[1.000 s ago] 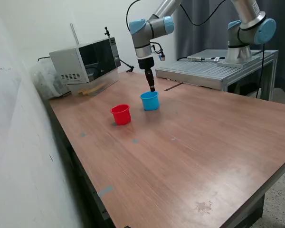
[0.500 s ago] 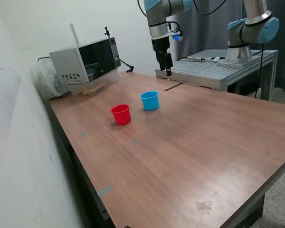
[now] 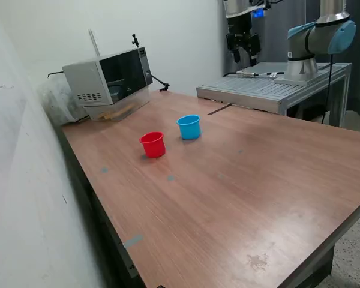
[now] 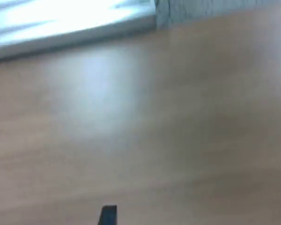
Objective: Place red objects in the red bin, and blue objects in the blue bin.
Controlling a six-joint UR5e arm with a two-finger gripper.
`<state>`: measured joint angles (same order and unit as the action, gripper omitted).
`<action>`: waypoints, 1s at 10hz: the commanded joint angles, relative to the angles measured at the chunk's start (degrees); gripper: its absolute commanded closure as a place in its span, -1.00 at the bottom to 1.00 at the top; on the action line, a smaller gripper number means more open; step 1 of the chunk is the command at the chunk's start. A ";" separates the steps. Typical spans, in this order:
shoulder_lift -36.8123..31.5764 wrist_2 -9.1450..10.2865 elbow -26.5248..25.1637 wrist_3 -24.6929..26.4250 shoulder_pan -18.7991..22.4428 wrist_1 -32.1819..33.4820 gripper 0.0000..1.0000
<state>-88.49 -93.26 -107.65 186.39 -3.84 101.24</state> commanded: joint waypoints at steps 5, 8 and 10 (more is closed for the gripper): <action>-11.88 0.00 -4.41 -2.70 0.68 -26.94 -1.00; -11.88 0.00 -4.24 -2.62 -0.30 -27.15 -1.00; -11.88 0.00 -4.23 -2.62 -0.30 -27.06 -1.00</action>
<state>-100.32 -93.25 -111.89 183.78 -4.06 74.30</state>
